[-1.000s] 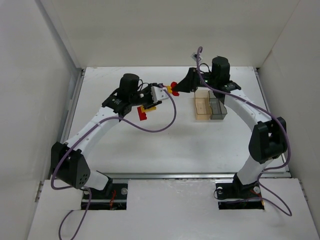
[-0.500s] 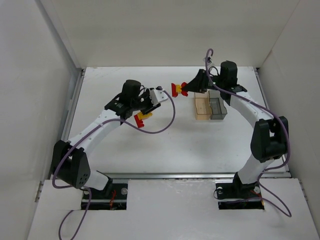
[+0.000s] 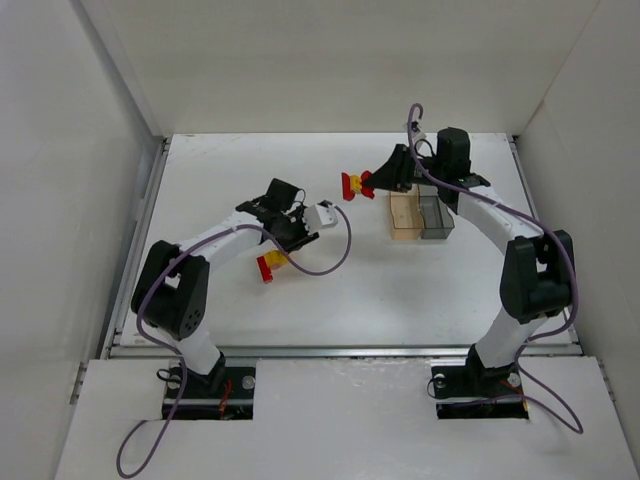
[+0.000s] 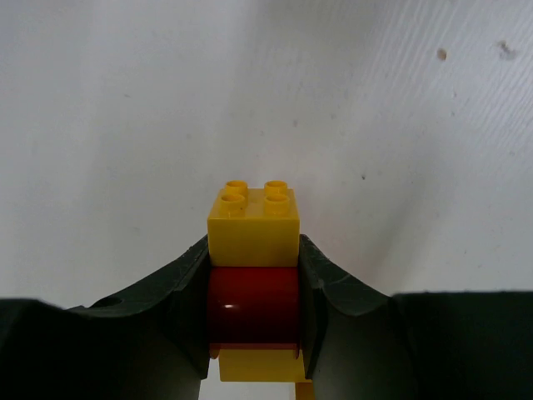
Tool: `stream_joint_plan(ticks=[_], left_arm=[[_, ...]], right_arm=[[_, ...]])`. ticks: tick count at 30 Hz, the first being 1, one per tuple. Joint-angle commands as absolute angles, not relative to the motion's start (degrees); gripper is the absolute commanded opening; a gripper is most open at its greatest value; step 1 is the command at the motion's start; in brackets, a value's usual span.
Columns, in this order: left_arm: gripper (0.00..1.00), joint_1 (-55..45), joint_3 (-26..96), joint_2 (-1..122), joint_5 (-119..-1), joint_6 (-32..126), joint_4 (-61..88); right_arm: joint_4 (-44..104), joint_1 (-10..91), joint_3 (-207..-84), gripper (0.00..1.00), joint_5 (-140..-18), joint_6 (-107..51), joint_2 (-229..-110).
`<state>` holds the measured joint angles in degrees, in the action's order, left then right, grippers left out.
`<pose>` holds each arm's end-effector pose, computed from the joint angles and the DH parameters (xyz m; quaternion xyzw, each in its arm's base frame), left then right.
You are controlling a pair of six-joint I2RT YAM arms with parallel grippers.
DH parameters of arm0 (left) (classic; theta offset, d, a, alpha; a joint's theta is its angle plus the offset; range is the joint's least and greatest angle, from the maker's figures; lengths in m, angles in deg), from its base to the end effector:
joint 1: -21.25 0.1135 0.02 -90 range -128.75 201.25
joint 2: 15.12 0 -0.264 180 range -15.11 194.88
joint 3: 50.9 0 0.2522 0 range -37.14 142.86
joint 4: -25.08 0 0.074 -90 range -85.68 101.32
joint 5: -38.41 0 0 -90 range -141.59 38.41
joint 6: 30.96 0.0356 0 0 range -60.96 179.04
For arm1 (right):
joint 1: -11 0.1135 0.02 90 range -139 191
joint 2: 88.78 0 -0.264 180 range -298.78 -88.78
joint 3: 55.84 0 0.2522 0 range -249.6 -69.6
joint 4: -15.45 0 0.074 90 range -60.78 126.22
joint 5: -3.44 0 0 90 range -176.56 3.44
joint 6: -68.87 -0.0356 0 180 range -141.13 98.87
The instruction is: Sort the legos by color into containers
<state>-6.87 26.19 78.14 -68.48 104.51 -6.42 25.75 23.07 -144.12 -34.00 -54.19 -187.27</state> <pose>0.3038 -0.1741 0.2269 0.5950 0.7069 -0.0815 0.3737 0.3821 0.1106 0.2964 -0.1139 0.7704 0.5321 0.3323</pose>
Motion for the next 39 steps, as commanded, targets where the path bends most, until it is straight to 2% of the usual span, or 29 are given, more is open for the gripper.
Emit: stream_joint_plan(ticks=[1,2,4,5,6,9,11,13,17,21,25,27,30,34,39], left_arm=[[0.21,-6.79,26.14,78.66,-66.97,105.71,-10.47],[0.3,-6.79,26.14,78.66,-67.5,105.71,-9.95],[0.36,-6.79,25.53,78.66,-67.5,106.33,-9.17],[0.41,-6.79,25.53,78.66,-67.5,105.63,-8.46],[0.5,-6.79,25.53,78.66,-68.02,105.62,-8.46],[0.6,-6.17,25.53,78.14,-68.73,104.48,-7.31],[0.75,-6.17,25.53,77.61,-68.73,104.48,-7.31],[1.0,-6.17,27.36,77.09,-66.99,103.0,-7.31],[1.0,-3.46,33.34,72.98,-64.6,102.98,-8.19],[1.0,-1.17,36.16,63.74,-69.6,107.55,-1.8],[1.0,-1.16,22.42,54.16,-70.83,97.64,25.05],[1.0,-2.81,17.9,51.52,-76.34,97.1,28.88],[1.0,-5.64,20.41,52.72,-83.02,100.43,22.07],[1.0,-7.4,29.37,60.7,-87.44,102.44,13.18],[1.0,-8.45,39.66,67.41,-89.21,108.7,4.82]], right_arm=[[23.06,23.3,-144.13,0.0,-34.35,-54.62,-187.48],[23.06,23.3,-144.13,0.0,-34.35,-54.62,-187.48],[23.06,23.3,-144.13,0.0,-34.35,-54.62,-187.48],[23.06,23.3,-144.13,0.0,-34.35,-54.62,-187.48],[23.06,23.3,-144.13,0.0,-34.35,-54.62,-187.48],[23.06,23.3,-144.13,0.0,-34.35,-54.62,-187.48],[23.06,23.3,-144.13,0.0,-34.35,-54.62,-187.48],[23.06,23.3,-144.13,0.0,-34.35,-54.62,-187.48],[23.59,23.3,-144.13,0.0,-35.05,-53.48,-186.95],[28.24,23.3,-146.15,0.0,-36.37,-50.85,-186.33],[31.06,23.3,-149.22,0.0,-37.6,-48.48,-186.33],[31.94,23.3,-150.1,0.0,-38.21,-48.47,-186.33],[34.3,23.83,-151.6,0.0,-38.22,-48.47,-186.33],[37.29,26.29,-154.23,0.0,-40.5,-47.85,-185.81],[40.11,29.37,-156.7,0.0,-41.91,-46.72,-186.95]])
